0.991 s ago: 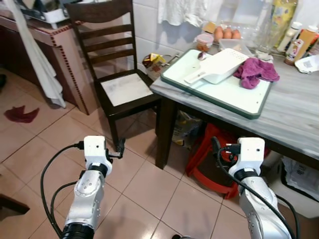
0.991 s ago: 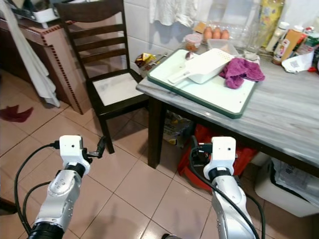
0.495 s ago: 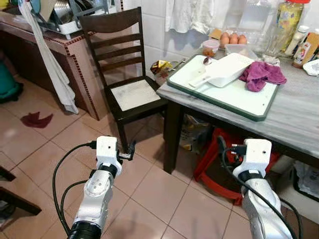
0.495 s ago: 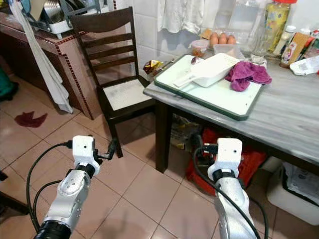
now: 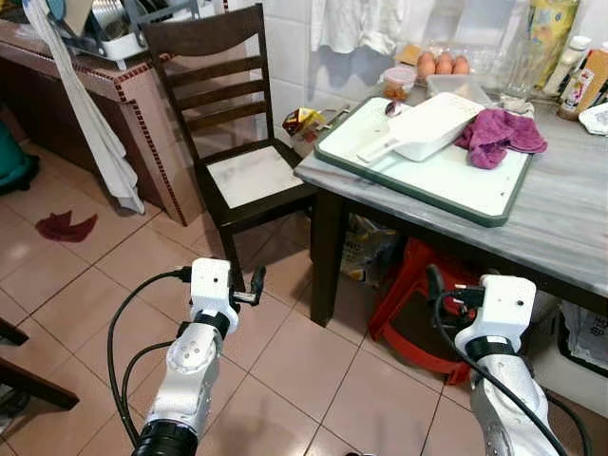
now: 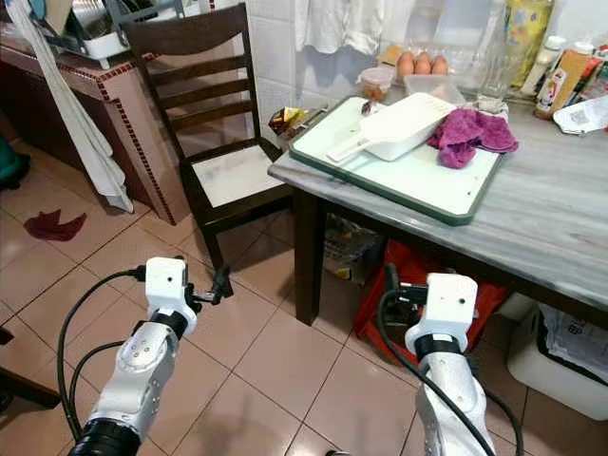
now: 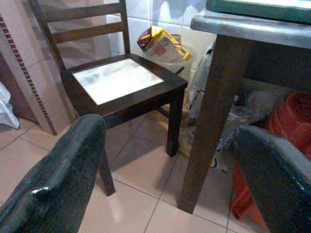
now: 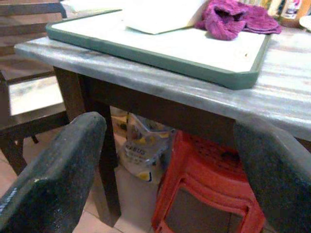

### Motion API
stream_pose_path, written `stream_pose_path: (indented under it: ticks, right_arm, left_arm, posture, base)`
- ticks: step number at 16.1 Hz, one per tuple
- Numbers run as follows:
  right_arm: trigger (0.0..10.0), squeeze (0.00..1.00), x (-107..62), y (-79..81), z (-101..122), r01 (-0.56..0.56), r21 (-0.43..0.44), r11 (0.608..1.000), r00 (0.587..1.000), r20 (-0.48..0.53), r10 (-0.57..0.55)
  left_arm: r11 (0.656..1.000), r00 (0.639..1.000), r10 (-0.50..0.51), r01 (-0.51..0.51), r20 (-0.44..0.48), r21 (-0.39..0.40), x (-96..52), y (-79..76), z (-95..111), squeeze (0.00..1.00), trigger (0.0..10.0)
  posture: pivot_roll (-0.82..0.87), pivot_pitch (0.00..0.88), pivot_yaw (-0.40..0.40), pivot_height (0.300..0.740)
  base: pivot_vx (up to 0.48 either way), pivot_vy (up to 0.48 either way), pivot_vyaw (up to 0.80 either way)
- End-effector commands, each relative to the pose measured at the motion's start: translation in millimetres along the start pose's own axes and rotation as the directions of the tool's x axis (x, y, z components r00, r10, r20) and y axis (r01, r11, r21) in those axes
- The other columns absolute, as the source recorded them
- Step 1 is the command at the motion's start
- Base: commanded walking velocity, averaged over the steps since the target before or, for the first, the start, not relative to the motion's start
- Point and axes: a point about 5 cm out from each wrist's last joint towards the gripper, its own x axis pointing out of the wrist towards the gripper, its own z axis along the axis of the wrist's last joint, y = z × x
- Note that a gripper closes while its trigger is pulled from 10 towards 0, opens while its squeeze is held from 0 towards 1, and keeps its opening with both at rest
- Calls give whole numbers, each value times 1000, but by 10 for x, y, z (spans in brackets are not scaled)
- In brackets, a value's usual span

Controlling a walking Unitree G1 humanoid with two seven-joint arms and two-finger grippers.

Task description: Setting the table

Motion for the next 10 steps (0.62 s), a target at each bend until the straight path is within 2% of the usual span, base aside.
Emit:
stream_pose_path:
  ticks: [1,2,6,8,10]
  right_arm:
    - [10000,0,-8,56,60,-26,4,1000,1000,8,26]
    - [10000,0,5,77,44,-63,-13,998,998,-1,63]
    - [10000,0,14,31,28,-42,5,999,999,-18,42]
    - [10000,0,-1,19,-5,-35,10,999,999,-31,35]
    - [10000,0,38,72,-1,-25,36,999,999,-29,26]
  left_arm:
    - [999,999,38,-38,-14,15,5,68,-13,0,10000]
    - [999,999,45,-45,-8,3,10,69,1,0,10000]
    - [997,997,74,-75,-22,-21,-37,134,-39,0,10000]
    - [998,998,52,-52,-33,-23,-49,67,-61,0,10000]
    - [999,999,38,-38,-26,-10,-38,58,-32,0,10000]
  posture:
    - [-125,86,33,740]
    - [-115,97,37,740]
    - [-109,111,39,740]
    - [-92,108,56,740]
    - [-86,113,51,740]
  base:
    - [0,0,0]
    - [0,0,-663]
    - [0,0,-786]
    - [0,0,-788]
    - [0,0,-788]
